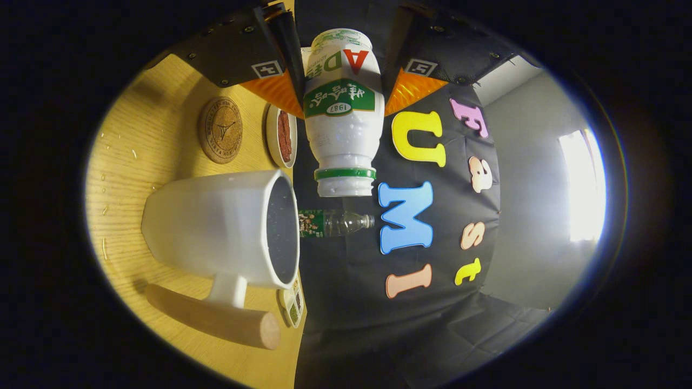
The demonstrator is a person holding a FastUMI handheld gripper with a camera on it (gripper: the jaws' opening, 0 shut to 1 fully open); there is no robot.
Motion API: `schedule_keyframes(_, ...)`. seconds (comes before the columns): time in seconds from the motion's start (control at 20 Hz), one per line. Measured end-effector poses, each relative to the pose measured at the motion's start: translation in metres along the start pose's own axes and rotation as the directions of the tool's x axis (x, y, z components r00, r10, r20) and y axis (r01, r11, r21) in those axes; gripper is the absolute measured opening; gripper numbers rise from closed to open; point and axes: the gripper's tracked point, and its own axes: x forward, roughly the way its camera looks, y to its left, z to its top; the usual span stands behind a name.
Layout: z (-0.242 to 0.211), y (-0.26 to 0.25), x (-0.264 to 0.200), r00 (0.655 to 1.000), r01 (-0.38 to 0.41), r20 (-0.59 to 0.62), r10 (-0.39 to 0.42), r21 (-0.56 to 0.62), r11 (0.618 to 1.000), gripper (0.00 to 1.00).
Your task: Take the bottle from table, then pour the juice into the cup, finally place the bottle on the coaster
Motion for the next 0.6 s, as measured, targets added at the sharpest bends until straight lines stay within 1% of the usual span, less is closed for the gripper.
schedule_keyframes(0.35, -0.0001, 0.0000, 0.0008, 1.000, 0.007, 0.019, -0.008, 0.042, 0.999, 0.67)
schedule_keyframes(0.6, 0.0012, 0.0016, -0.0015, 1.000, -0.006, 0.027, 0.004, 0.073, 0.997, 0.67)
